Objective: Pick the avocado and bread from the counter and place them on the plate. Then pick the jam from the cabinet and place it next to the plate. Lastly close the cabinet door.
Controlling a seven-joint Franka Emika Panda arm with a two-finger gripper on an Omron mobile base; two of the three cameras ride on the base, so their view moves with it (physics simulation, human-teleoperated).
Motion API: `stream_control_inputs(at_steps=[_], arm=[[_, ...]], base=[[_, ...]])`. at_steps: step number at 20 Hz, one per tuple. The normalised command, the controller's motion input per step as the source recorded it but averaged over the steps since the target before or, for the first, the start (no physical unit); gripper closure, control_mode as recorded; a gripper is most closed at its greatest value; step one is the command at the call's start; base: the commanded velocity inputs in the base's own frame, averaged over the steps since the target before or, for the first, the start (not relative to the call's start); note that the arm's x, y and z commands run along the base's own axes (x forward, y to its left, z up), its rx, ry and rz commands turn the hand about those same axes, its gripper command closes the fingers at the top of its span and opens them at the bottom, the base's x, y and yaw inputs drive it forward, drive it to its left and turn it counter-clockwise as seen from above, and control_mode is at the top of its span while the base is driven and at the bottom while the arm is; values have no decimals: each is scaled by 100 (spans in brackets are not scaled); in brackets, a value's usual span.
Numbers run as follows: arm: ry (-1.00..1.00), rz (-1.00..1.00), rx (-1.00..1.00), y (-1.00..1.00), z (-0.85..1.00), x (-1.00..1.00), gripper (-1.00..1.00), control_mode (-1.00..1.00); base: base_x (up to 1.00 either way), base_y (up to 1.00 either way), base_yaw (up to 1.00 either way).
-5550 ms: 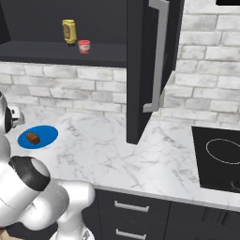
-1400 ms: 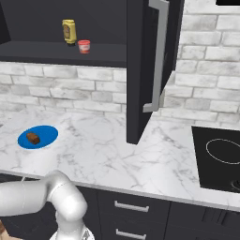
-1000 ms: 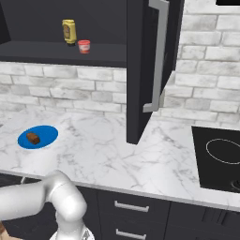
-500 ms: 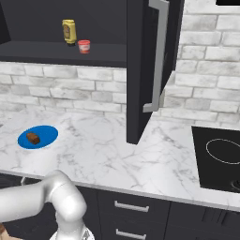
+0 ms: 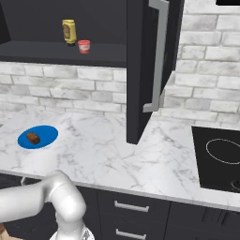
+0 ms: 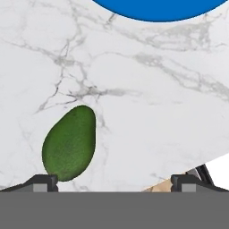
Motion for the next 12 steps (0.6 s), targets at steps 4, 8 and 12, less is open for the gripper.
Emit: stream_control_inputs(at_steps=[4,8,12], arm=[[0,0,0,8,-5,7,-100,-100],[0,0,0,8,-3,10,-100,-100],[0,0,0,9,-3,11,-100,-100]], base=[[0,0,0],[0,0,0],[0,0,0]])
